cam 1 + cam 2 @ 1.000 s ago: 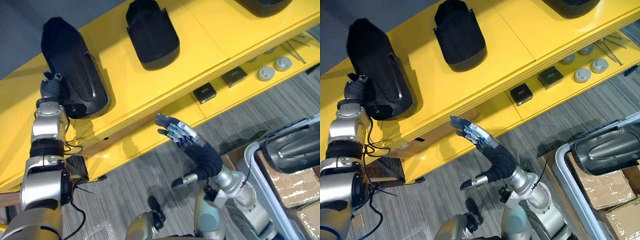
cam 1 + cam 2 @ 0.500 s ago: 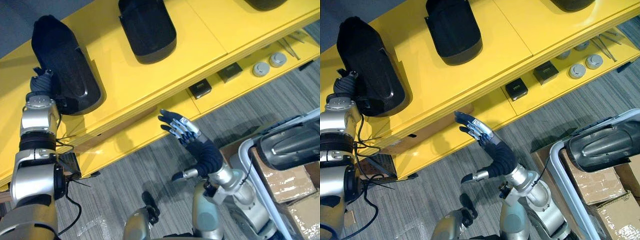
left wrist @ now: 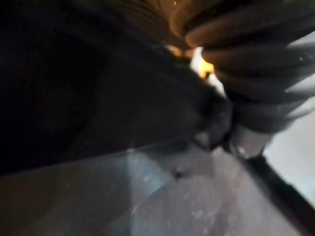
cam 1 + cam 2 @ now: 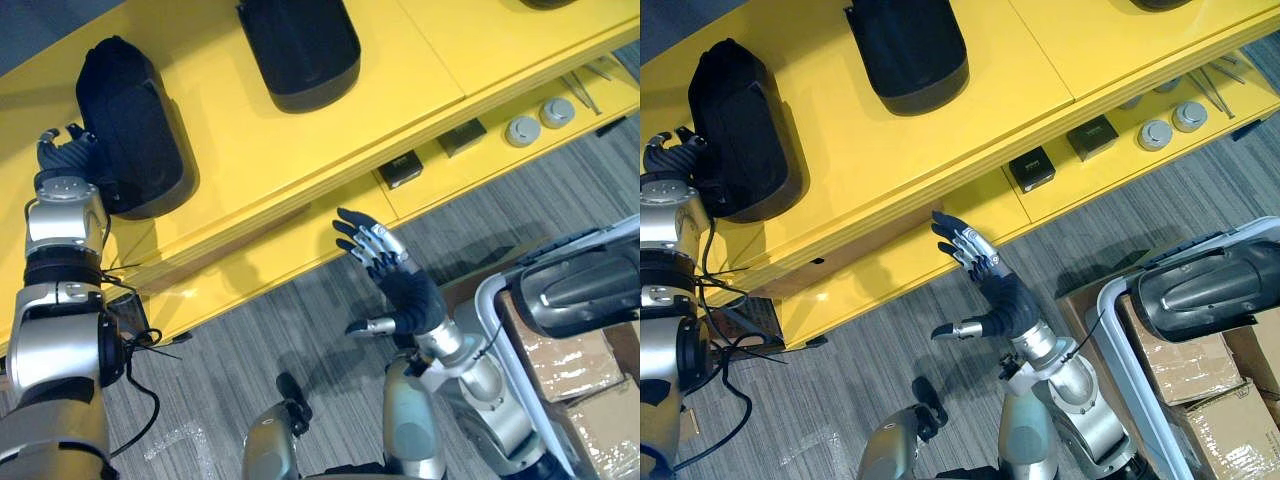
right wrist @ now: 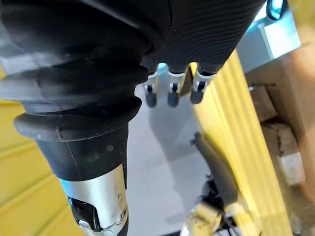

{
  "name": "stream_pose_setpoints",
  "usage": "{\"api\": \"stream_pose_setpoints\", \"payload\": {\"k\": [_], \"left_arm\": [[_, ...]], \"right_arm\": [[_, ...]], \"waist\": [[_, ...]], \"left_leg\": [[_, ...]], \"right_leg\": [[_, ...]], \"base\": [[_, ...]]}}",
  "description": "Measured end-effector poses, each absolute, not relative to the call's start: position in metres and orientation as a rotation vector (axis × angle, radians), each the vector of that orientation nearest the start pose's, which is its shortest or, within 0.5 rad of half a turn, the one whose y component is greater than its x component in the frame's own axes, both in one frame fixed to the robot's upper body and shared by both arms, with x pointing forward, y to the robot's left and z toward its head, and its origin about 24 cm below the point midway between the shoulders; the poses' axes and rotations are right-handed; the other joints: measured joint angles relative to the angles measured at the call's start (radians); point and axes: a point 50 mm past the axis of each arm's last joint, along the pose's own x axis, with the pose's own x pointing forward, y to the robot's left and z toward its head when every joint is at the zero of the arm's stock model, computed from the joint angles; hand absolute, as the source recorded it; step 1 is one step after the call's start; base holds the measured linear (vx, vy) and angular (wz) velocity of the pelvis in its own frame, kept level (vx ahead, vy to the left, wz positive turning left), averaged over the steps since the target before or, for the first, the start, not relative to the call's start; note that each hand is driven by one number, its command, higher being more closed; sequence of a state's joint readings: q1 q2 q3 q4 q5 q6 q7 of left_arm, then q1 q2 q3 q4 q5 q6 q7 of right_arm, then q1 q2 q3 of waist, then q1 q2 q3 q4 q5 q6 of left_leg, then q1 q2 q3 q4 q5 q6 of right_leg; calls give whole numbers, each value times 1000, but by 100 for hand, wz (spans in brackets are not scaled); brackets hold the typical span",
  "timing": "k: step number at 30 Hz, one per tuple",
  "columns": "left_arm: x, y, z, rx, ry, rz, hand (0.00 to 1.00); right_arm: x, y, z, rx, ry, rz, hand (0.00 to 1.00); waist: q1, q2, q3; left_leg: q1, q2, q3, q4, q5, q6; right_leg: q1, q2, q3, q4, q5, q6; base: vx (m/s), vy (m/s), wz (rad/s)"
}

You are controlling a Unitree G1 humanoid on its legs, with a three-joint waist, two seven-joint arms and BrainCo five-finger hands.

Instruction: Walk over and take plastic housings, then place them on the shelf

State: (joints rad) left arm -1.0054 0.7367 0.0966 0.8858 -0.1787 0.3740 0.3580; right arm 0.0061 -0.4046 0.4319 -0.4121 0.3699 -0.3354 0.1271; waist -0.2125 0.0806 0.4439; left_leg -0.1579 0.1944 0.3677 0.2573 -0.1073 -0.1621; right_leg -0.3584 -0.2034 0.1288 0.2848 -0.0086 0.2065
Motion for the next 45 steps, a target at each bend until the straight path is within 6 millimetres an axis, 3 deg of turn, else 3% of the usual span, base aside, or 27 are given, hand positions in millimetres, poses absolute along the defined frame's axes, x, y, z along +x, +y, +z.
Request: {"api": "stream_pose_setpoints", "payload": {"k": [4, 7, 11, 15, 18, 19, 21, 23, 26, 27, 28, 30, 31, 33, 36, 40, 42, 45], "left_arm": [[358, 354, 227, 232, 25, 911, 0], [356, 353, 243, 211, -101, 993, 0], [352, 339, 296, 178, -402, 1015, 0], [332, 320, 352, 197, -760, 958, 0], [328, 309, 356, 198, -867, 884, 0], [328, 309, 345, 193, -867, 844, 0], [326, 304, 335, 181, -884, 802, 0], [314, 284, 313, 101, -964, 691, 0], [284, 262, 263, -21, -992, 610, 0], [266, 257, 238, -77, -968, 612, 0], [258, 255, 226, -90, -946, 618, 0], [228, 250, 169, -141, -765, 648, 0], [222, 249, 154, -155, -701, 646, 0], [200, 241, 96, -234, -401, 620, 0], [171, 226, 42, -245, -88, 569, 0], [146, 196, 2, -311, 103, 434, 0], [145, 187, -8, -328, 131, 387, 0], [143, 184, -28, -261, 207, 363, 0]], "right_arm": [[201, -102, 133, 122, -545, 635, 0], [197, -108, 130, 130, -554, 609, 0], [187, -111, 124, 143, -574, 584, 0], [186, -111, 121, 156, -588, 568, 0], [194, -112, 119, 120, -587, 558, 0], [196, -110, 121, 84, -599, 561, 0], [197, -108, 122, 56, -611, 558, 0], [200, -105, 124, 61, -621, 558, 0], [208, -99, 123, 86, -601, 550, 0], [211, -97, 123, 94, -592, 536, 0], [213, -96, 123, 98, -589, 525, 100], [221, -93, 120, 65, -567, 496, 100], [224, -92, 120, 66, -561, 491, 100], [232, -84, 122, 89, -555, 483, 100], [237, -65, 119, 131, -516, 501, 100], [241, -50, 91, 146, -366, 466, 100], [244, -48, 79, 148, -315, 433, 100], [253, -45, 67, 107, -267, 377, 100]], "waist": [[0, 0, 0], [-2, -11, 6], [-15, -25, 12], [-23, -25, -1], [-15, -22, -40], [-12, -20, -89], [-4, -19, -127], [23, -17, -188], [61, -12, -254], [86, -9, -273], [96, -9, -280], [153, -14, -286], [170, -16, -287], [224, -28, -294], [262, -60, -312], [302, -86, -325], [327, -91, -324], [332, -89, -316]], "left_leg": [[2, 3, 0, 0, 0, 0], [26, 6, 0, -2, -2, -3], [62, 8, -8, -9, -6, -1], [110, 5, -28, -44, -8, -1], [146, 3, -38, -70, -4, -4], [161, 0, -48, -90, 0, -6], [182, -2, -54, -110, 3, -8], [231, -4, -61, -146, 6, -9], [262, -7, -116, -155, 6, -9], [267, -8, -140, -159, 6, -9], [267, -9, -152, -160, 6, -9], [270, -9, -200, -160, 6, -9], [270, -10, -208, -160, 6, -9], [250, -11, -250, -164, 7, -11], [207, -12, -290, -164, 17, -21], [189, -12, -335, -194, 46, -21], [187, -11, -339, -214, 63, -25], [157, -11, -359, -214, 78, -30]], "right_leg": [[2, 4, 0, -1, 2, -3], [28, 7, 1, -9, 2, -3], [95, 6, -18, -63, 19, -5], [166, 4, -44, -119, 32, -6], [225, 2, -71, -167, 41, -4], [253, -1, -85, -197, 45, -3], [278, 0, -101, -213, 47, -4], [337, -2, -135, -243, 47, -4], [425, -8, -223, -281, 47, -4], [450, -9, -258, -291, 47, -4], [462, -9, -274, -295, 47, -4], [509, -8, -336, -309, 47, -4], [519, -8, -350, -313, 47, -4], [532, -6, -392, -316, 43, -10], [524, -1, -435, -319, 32, -23], [525, 4, -485, -313, 22, -36], [516, 6, -487, -311, 20, -39], [494, 7, -508, -303, 21, -40]], "base": [[0, 0, 0], [4, -8, -5], [2, 4, 1], [42, 15, 5], [103, 13, 16], [116, 20, 18], [126, 17, 13], [162, 19, 19], [108, -1, 49], [47, -6, 42], [39, -5, 59], [-1, -12, 57], [-44, -16, 55], [-68, -13, 51], [-86, -27, 41], [-60, -22, 33], [-37, -12, 14], [-28, 0, 13]]}}
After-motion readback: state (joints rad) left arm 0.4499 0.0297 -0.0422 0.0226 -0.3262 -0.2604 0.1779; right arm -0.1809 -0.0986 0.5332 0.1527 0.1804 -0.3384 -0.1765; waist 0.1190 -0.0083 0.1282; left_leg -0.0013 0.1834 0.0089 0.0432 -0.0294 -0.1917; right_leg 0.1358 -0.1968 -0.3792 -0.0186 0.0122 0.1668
